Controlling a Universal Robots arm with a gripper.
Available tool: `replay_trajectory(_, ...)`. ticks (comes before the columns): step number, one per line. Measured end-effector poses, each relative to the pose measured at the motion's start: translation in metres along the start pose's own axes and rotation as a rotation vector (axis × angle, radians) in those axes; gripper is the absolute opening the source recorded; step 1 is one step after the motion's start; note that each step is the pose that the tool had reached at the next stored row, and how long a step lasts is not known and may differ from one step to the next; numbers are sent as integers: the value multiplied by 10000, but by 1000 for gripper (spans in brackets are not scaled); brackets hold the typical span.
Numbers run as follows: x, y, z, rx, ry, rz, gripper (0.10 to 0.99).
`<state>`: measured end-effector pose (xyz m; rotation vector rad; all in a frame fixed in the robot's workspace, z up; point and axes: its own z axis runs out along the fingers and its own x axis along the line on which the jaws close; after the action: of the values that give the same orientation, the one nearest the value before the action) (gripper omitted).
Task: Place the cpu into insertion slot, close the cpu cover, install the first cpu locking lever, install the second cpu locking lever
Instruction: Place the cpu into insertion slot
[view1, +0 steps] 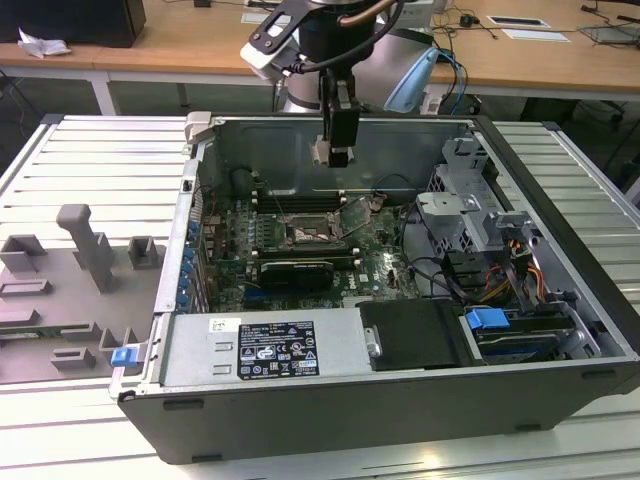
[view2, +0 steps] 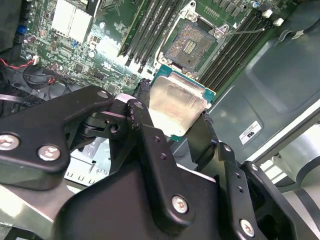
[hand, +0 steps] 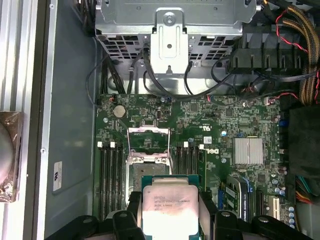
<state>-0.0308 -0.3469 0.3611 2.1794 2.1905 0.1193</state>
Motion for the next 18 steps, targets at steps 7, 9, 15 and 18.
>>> replay_trajectory(7,0,0,4,-5,-24,263,537)
replay_trajectory(9,0,0,4,-5,-29,315,537)
replay_trajectory(15,0,-1,6,-9,-44,488,537)
replay_trajectory(18,0,-1,7,-11,-56,613,537)
